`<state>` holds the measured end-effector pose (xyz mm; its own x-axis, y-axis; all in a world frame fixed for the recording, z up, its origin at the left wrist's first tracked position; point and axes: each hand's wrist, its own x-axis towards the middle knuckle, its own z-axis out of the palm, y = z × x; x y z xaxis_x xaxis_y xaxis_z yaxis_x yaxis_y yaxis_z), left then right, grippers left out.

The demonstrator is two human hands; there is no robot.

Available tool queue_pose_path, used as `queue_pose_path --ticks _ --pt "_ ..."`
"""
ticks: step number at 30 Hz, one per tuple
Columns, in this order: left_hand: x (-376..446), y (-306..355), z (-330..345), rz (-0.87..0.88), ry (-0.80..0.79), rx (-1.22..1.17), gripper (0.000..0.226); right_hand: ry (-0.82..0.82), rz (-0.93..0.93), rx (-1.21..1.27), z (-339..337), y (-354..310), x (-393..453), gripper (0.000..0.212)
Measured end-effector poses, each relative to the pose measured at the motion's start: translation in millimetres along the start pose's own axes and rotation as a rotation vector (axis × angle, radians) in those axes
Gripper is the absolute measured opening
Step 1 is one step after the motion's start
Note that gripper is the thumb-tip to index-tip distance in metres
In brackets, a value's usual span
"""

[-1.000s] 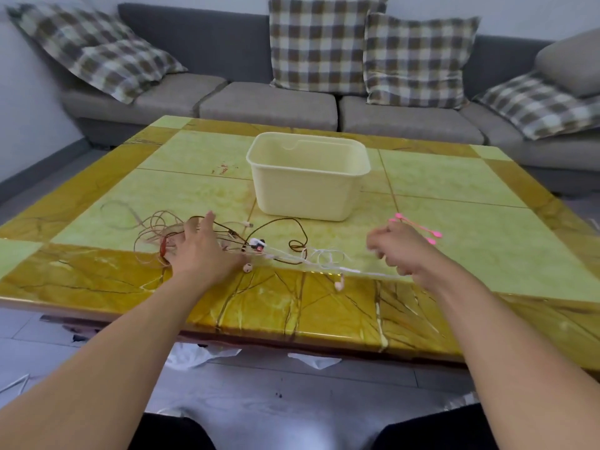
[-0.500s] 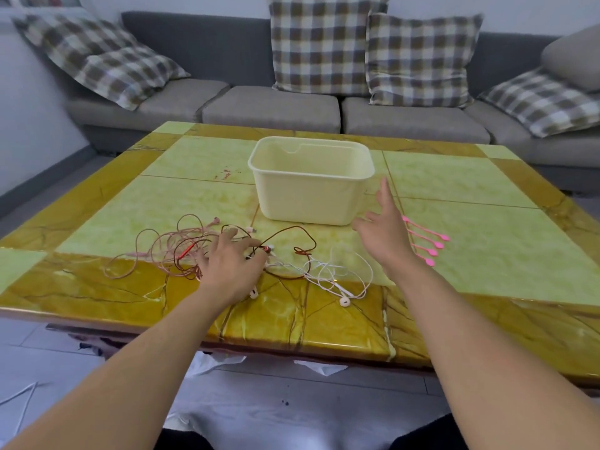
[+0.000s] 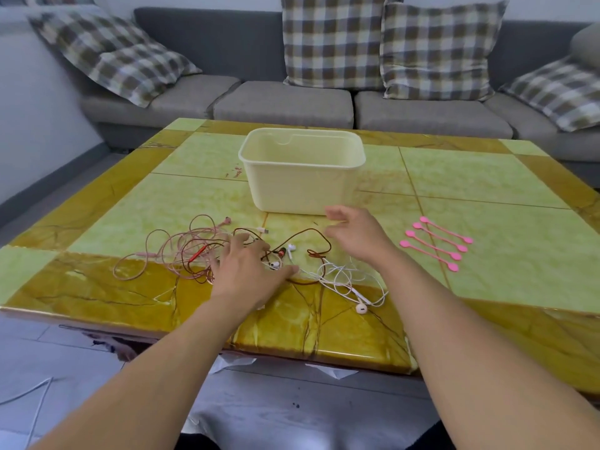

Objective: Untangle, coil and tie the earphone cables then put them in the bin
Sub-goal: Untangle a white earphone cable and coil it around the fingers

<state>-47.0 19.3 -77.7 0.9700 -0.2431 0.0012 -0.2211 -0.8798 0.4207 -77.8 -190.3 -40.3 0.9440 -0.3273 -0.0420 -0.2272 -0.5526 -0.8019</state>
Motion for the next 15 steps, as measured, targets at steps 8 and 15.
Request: queue_pose_path --ticks 8,15 --pt "4.6 20.7 -5.9 0.324 0.197 -0.012 0.020 -0.217 0.011 -0.475 -7.7 18.5 -28.5 0.040" --pt "7.7 23.5 11.7 0.262 -0.191 -0.202 0.038 -0.068 -0.148 -0.165 -24.7 20.8 -51.5 0.018"
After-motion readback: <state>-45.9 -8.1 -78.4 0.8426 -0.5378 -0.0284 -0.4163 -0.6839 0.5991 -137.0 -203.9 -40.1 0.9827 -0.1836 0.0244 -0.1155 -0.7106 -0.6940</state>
